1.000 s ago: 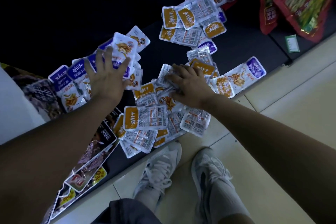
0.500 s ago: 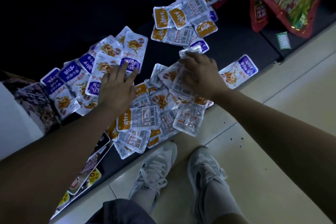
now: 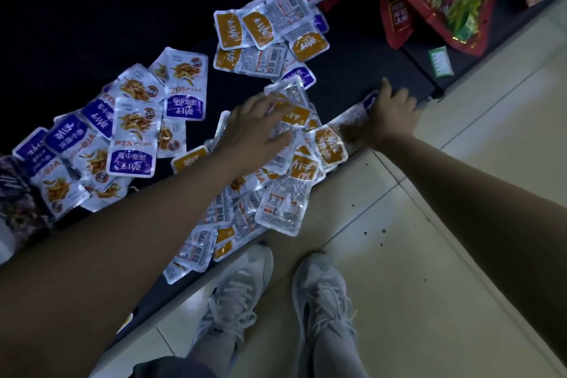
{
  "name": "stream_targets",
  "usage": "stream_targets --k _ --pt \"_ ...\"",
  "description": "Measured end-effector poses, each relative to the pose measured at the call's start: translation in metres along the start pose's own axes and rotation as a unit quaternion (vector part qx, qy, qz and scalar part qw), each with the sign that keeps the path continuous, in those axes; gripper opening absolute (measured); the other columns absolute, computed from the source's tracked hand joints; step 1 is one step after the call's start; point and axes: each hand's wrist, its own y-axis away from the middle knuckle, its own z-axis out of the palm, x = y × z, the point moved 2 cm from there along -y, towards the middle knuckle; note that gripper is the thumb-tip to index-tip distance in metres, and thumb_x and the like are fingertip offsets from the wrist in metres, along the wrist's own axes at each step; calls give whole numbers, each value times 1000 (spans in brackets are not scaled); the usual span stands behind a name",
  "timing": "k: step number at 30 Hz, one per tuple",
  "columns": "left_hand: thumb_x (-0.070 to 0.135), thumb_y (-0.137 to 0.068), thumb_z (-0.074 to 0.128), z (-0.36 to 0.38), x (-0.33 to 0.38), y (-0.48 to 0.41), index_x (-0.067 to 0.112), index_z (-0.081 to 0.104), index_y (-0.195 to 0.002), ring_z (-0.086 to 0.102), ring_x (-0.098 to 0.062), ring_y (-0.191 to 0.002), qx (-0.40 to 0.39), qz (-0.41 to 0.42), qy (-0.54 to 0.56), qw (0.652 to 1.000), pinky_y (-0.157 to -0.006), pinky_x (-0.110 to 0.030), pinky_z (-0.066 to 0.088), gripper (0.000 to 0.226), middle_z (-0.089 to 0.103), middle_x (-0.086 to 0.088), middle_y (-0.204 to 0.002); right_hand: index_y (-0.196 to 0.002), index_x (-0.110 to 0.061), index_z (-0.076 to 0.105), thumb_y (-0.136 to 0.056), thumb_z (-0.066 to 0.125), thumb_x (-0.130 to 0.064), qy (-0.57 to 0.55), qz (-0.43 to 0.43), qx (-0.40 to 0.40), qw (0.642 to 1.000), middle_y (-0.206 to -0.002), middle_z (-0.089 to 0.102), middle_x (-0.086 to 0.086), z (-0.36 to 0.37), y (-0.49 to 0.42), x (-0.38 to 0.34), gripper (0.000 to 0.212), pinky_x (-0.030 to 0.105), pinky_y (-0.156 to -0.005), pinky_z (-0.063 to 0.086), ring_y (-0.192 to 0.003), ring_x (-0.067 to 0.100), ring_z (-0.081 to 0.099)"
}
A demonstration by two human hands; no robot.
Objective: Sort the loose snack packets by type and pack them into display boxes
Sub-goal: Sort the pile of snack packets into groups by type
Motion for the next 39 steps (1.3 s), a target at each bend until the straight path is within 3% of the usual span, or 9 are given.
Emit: stream_targets --k 4,8,14,19,24,27,31,35,39 --pt "60 -82 31 1 0 0 26 55 -129 36 -25 -130 29 13 33 999 -105 -38 24 63 46 -1 -138 -132 -10 39 -65 84 -45 -123 36 -12 992 -131 50 15 0 -13 12 88 45 -102 39 -121 33 47" --pt "61 -82 31 0 -5 -6 22 61 -107 43 -22 -115 44 9 52 998 -97 -34 28 55 49 -2 -120 -118 -4 46 -77 78 -33 -365 62 50 928 -117 57 12 -11 -18 18 60 47 -95 48 -108 28 57" --pt "48 -92 35 0 -10 -28 24 54 -133 23 -22 -142 45 -11 25 999 -113 -40 13 51 37 2 -150 -89 -17 48 -82 75 -22 -615 85 23 784 -91 60 4 -16 -16 -4 29 26 -66 56 -80 15 63" --pt "42 -94 40 -4 -12 -23 16 67 -112 43 -23 -119 101 -9 106 989 -101 -35 29 41 56 6 -105 -93 -12 51 -84 71 -9 -677 49 -77 731 -93 65 7 -10 -8 -36 22 22 -62 55 -73 12 68" --pt "34 -97 53 -21 -5 -24 9 51 -122 59 -3 -96 153 -149 406 888 -84 -23 53 35 58 3 -104 -102 -9 52 -86 67 -3 -636 -42 -172 752 -106 65 11 -8 17 -71 23 33 -70 61 -90 24 69" --pt "17 -96 56 -29 -8 -21 3 39 -125 62 -5 -82 204 -218 458 837 -64 -19 56 37 59 3 -92 -95 -16 54 -88 66 -4 -566 -116 -199 792 -108 66 14 -4 26 -90 19 42 -83 58 -94 25 67" --pt "12 -101 46 -39 -39 -7 2 25 -145 58 -26 -101 296 -249 306 870 -84 -26 47 50 57 -13 -121 -133 -21 50 -93 61 -24 -364 -230 -148 890 -129 55 7 9 29 -102 42 45 -101 45 -115 23 56" --pt "17 -103 39 -44 -87 19 26 13 -154 37 -16 -55 304 -293 124 898 -53 -29 30 58 54 -6 -88 -136 -22 51 -94 48 -45 -105 -338 -76 932 -143 46 2 27 28 -108 48 40 -102 23 -133 27 37" --pt "28 -97 44 -43 -104 27 25 51 -134 37 -39 -125 244 -309 -118 912 -98 -44 28 37 31 -20 -145 -119 -19 65 -95 49 -31 -74 -352 -12 933 -125 55 5 25 23 -111 31 37 -89 25 -119 28 44"
